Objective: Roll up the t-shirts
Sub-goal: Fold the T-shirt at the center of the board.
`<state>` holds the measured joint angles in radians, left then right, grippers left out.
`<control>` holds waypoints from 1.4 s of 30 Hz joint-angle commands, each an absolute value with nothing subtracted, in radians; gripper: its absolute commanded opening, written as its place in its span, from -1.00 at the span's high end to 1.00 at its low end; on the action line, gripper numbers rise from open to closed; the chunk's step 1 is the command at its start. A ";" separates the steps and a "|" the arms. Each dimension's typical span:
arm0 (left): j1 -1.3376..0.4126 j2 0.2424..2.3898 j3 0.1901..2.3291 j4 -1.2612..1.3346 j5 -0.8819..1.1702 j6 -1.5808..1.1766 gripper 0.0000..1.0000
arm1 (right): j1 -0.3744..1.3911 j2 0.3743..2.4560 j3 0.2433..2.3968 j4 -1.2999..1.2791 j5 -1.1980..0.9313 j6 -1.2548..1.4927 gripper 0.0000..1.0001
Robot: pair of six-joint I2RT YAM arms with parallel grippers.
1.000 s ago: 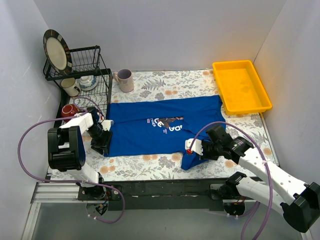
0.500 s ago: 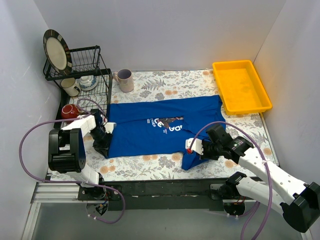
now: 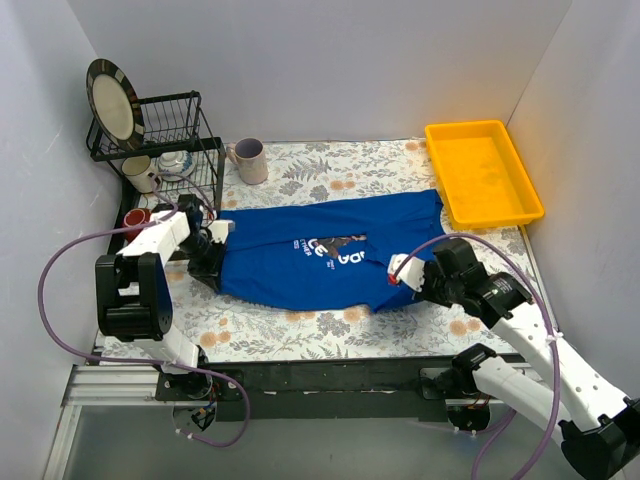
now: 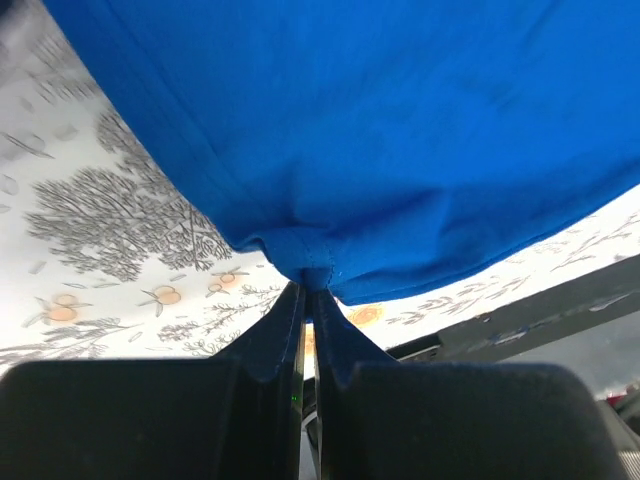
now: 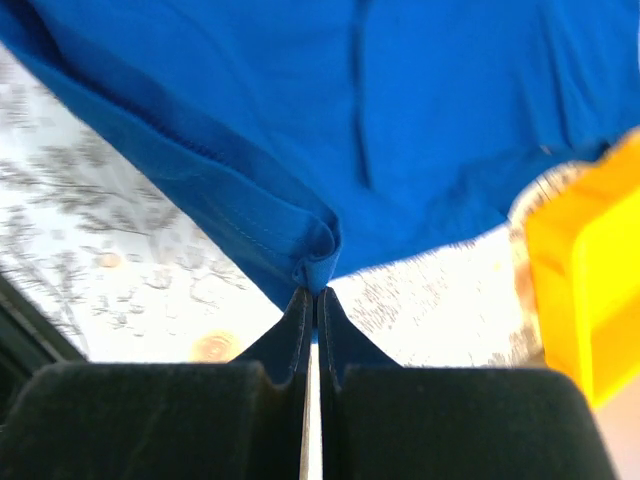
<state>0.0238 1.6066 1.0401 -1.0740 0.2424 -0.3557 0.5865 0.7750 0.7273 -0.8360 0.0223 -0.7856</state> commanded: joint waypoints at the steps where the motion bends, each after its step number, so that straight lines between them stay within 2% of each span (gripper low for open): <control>1: 0.021 1.618 1.146 -1.108 0.304 -0.356 1.00 | 0.523 0.805 0.798 -0.740 0.101 -0.781 0.97; 9: 0.023 1.703 1.265 -1.095 0.293 -0.353 1.00 | 0.439 0.902 0.861 -0.580 0.153 -0.859 0.97; 22: 0.023 1.842 1.459 -1.058 0.238 -0.377 1.00 | 0.235 1.155 1.069 -0.433 0.051 -0.960 0.97; 34: 0.023 1.910 1.557 -1.048 0.196 -0.385 1.00 | 0.195 1.339 1.195 -0.350 -0.034 -1.075 0.97; 42: 0.023 1.921 1.562 -1.058 0.193 -0.382 1.00 | 0.193 1.411 1.204 -0.333 -0.069 -1.120 0.97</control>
<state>0.0235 1.9396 1.5272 -1.0611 0.2169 -0.3824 0.2024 1.3861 1.1519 -0.3874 -0.0414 -1.0748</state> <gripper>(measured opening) 0.023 0.031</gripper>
